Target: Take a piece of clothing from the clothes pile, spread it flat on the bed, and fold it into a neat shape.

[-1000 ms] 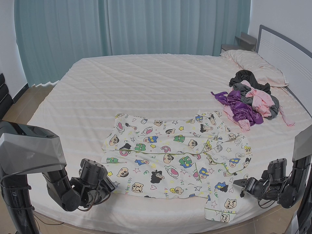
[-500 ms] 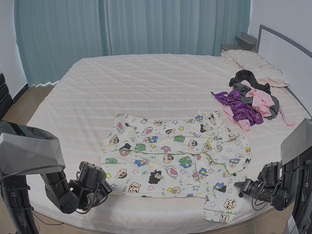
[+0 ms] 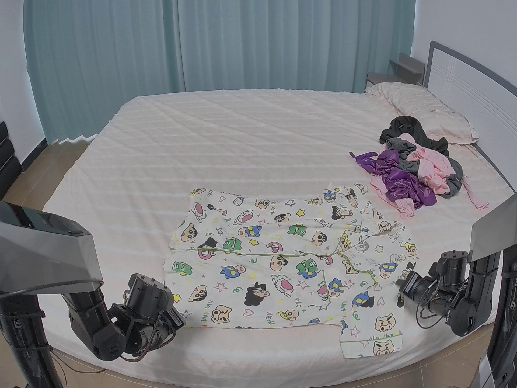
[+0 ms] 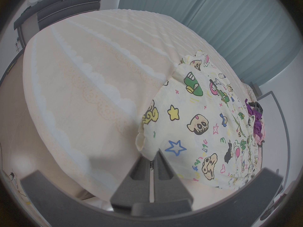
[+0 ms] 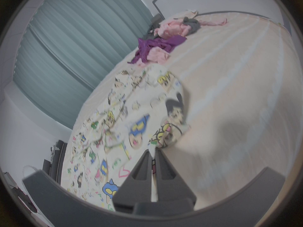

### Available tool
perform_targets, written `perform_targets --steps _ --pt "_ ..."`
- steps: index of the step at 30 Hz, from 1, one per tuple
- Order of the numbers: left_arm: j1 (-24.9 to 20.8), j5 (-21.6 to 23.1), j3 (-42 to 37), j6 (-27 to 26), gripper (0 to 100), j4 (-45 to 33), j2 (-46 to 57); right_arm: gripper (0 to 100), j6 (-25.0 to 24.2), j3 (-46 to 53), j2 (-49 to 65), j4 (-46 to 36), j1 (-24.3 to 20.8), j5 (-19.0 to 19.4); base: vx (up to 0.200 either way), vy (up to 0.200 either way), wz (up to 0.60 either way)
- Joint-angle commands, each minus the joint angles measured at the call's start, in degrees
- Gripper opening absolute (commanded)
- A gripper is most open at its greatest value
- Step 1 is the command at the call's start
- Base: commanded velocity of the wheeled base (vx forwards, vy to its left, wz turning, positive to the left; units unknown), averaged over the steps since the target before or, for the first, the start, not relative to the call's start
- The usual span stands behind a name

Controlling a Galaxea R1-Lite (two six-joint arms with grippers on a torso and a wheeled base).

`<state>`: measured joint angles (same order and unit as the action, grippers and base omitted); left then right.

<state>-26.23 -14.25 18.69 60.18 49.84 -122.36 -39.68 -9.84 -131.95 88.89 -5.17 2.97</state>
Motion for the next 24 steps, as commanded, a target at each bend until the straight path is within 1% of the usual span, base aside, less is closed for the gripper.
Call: perform_targets --steps 1,3,6,7,8,14,15,16,18,20,22,24 --pt "-1.01 0.01 -1.11 -0.51 0 -0.09 0.1 0 0.39 -5.02 0.82 0.4 1.57 0.1 0.0 0.0 0.0" --pt "-1.01 0.01 -1.11 -0.51 0 0.26 -0.25 0 0.57 -6.69 0.73 0.4 1.65 0.28 0.0 0.0 0.0" --pt "-1.01 0.1 -0.85 -0.51 0 0.26 -0.51 0 0.83 -6.25 0.64 0.23 1.48 1.6 0.0 0.0 0.0" --pt "-1.01 0.1 -0.67 -0.51 0 0.35 -0.6 0 1.27 -4.93 0.12 0.23 1.39 3.35 0.0 0.0 0.0" --pt "-1.01 0.1 -0.67 -0.51 0 0.35 -0.6 100 1.62 -4.22 -0.24 0.4 1.48 4.14 0.0 0.0 0.0" --pt "-1.01 0.19 -0.76 -0.42 0 0.35 -0.6 100 3.03 -0.88 1.43 0.4 2.88 5.2 0.0 0.0 0.0" --pt "-1.01 0.19 -0.76 -0.42 0 0.35 -0.6 100 4.35 0.35 2.4 0.4 3.24 5.64 0.0 0.0 0.0" --pt "-1.01 0.19 -0.76 -0.42 0 0.35 -0.6 100 6.11 2.89 4.16 0.4 4.55 6.69 0.0 0.0 0.0" --pt "-1.01 0.19 -0.76 -0.42 0 0.35 -0.6 100 6.99 4.48 5.3 0.4 5.43 7.48 0.0 0.0 0.0" --pt "-1.01 0.19 -0.76 -0.42 0 0.35 -0.51 100 8.92 8.17 7.41 0.4 6.49 8.89 0.0 0.0 0.0" --pt "-1.01 0.28 -0.85 -0.42 0 0.44 -0.51 100 9.71 9.84 8.55 -0.04 6.31 9.86 0.0 0.0 0.0" --pt "-1.01 0.28 -0.85 -0.42 0 0.44 -0.43 100 9.62 9.84 9.26 -2.15 5.87 9.95 0.0 0.0 0.0"
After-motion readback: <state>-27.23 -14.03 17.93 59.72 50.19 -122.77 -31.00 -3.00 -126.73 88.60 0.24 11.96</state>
